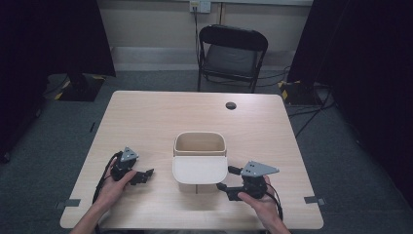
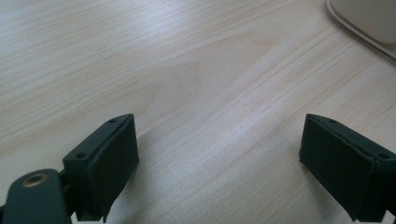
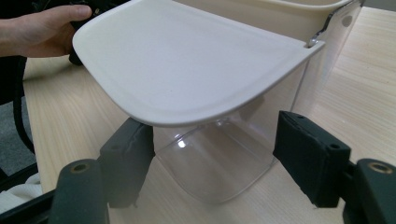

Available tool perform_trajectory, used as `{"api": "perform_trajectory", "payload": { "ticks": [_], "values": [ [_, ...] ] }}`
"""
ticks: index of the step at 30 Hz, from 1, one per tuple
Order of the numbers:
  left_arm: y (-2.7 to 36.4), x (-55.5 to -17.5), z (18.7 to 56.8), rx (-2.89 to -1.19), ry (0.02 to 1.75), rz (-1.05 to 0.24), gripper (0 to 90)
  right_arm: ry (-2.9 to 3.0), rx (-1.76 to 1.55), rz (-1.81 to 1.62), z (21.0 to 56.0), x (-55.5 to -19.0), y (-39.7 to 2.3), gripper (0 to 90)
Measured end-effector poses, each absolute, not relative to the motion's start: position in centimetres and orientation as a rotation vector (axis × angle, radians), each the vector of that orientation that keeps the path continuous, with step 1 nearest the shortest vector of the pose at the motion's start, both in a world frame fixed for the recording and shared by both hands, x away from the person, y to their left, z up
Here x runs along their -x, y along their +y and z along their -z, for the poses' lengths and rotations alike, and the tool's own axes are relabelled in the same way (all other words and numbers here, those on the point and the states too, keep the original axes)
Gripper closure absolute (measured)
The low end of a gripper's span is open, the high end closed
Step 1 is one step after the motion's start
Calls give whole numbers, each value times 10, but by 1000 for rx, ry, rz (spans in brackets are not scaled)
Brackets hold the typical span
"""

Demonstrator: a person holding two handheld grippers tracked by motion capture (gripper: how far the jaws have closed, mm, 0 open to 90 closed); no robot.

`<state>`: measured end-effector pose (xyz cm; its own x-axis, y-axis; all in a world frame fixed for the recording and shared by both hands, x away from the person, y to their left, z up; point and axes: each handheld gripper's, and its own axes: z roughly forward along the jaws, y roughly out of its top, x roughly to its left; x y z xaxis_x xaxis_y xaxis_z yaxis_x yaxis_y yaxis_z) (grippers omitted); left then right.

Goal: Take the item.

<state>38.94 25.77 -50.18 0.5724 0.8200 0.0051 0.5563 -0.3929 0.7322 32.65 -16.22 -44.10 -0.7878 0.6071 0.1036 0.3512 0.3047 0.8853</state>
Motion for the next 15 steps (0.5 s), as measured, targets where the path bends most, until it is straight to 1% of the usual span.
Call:
{"api": "perform_trajectory", "payload": {
  "ticks": [15],
  "values": [
    [258, -389, 502, -2104, 1094, -483, 110, 2311, -863, -1531, 437, -327, -163, 295]
  ]
}}
